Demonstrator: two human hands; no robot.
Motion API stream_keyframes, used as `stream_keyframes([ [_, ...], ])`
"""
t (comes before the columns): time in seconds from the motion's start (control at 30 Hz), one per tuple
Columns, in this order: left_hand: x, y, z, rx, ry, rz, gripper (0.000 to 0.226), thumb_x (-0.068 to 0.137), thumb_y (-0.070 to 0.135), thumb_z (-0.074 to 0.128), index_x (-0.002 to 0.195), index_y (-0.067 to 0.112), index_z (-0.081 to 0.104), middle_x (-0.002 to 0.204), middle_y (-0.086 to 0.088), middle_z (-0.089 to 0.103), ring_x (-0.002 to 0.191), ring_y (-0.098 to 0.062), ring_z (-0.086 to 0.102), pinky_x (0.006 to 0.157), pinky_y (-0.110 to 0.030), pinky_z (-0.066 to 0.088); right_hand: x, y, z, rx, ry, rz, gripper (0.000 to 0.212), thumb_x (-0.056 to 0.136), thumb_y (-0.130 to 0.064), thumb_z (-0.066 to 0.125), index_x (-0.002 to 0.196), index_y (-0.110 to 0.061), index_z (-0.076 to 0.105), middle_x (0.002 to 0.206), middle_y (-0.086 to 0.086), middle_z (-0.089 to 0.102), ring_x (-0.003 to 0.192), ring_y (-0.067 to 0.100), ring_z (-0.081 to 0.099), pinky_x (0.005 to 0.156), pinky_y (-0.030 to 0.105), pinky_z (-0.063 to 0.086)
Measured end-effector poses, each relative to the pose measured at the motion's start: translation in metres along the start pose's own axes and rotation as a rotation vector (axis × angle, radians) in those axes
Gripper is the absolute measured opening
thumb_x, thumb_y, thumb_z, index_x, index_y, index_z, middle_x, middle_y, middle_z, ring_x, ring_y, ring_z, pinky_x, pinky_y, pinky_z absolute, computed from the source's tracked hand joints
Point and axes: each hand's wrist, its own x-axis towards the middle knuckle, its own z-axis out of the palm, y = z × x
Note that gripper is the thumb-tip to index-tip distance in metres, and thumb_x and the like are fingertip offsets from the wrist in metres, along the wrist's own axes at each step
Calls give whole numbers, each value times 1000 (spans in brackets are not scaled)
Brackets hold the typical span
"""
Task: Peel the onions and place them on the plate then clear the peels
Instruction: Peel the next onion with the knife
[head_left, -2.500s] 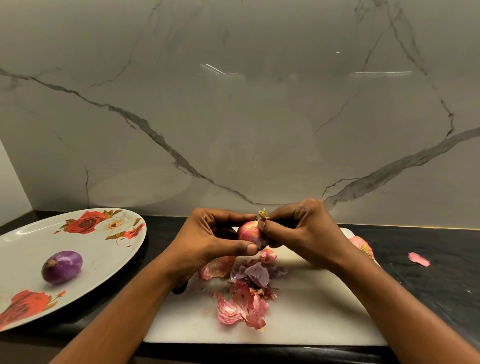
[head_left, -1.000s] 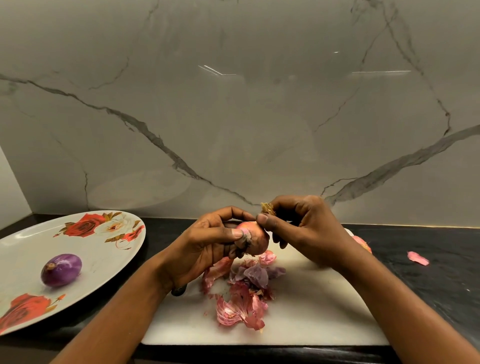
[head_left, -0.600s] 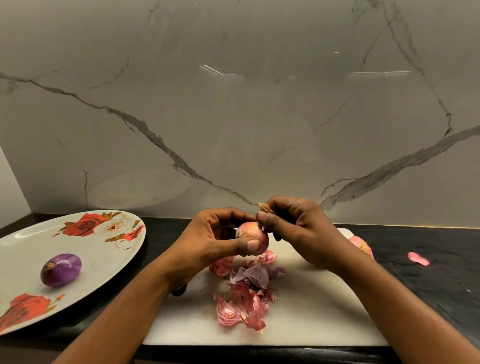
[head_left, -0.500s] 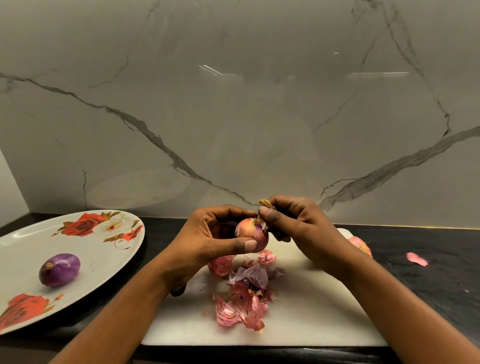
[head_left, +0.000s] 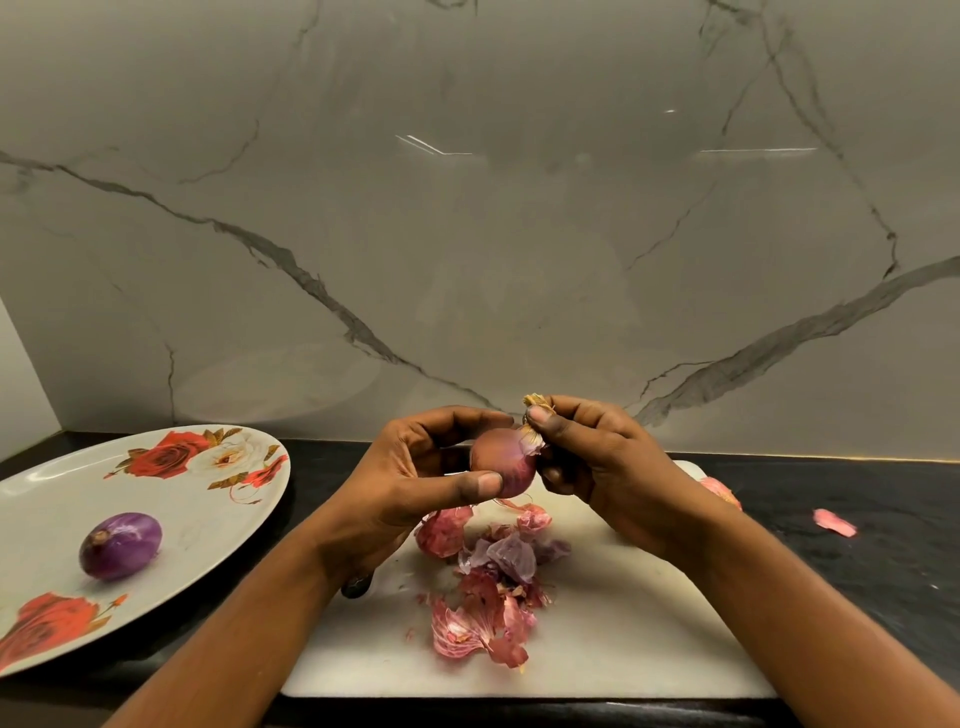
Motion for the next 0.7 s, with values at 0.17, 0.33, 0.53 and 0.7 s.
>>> stream_keyframes([
  [0.17,0,0,-1,-25,-14,-6,49,81,6,83,127,21,74,129,-11,73,119,-34,71,93,-37,62,-1,0,-1,2,-7,2,22,106,-26,57,103,-9,71,83,7,58,66,13,47,61,24,40],
  [0.33,1,-1,-2,2,45,-2,52,82,9,82,132,14,70,129,-11,73,121,-34,70,106,-51,56,-2,0,-3,-213,-13,-77,27,99,-29,67,113,-6,71,93,11,65,75,13,56,62,23,47],
  [0.53,1,-4,-2,21,17,-16,56,83,8,81,137,11,66,132,-14,71,123,-35,68,106,-52,56,0,4,-9,-301,11,-124,15,101,-16,67,110,-7,74,90,5,70,80,12,61,67,24,51],
  [0.7,1,-4,-3,-7,4,-21,54,84,6,76,137,14,67,133,-11,71,126,-33,67,101,-39,58,1,5,-7,-185,-71,-45,28,107,-22,57,125,-2,67,90,12,54,73,13,47,63,24,43],
])
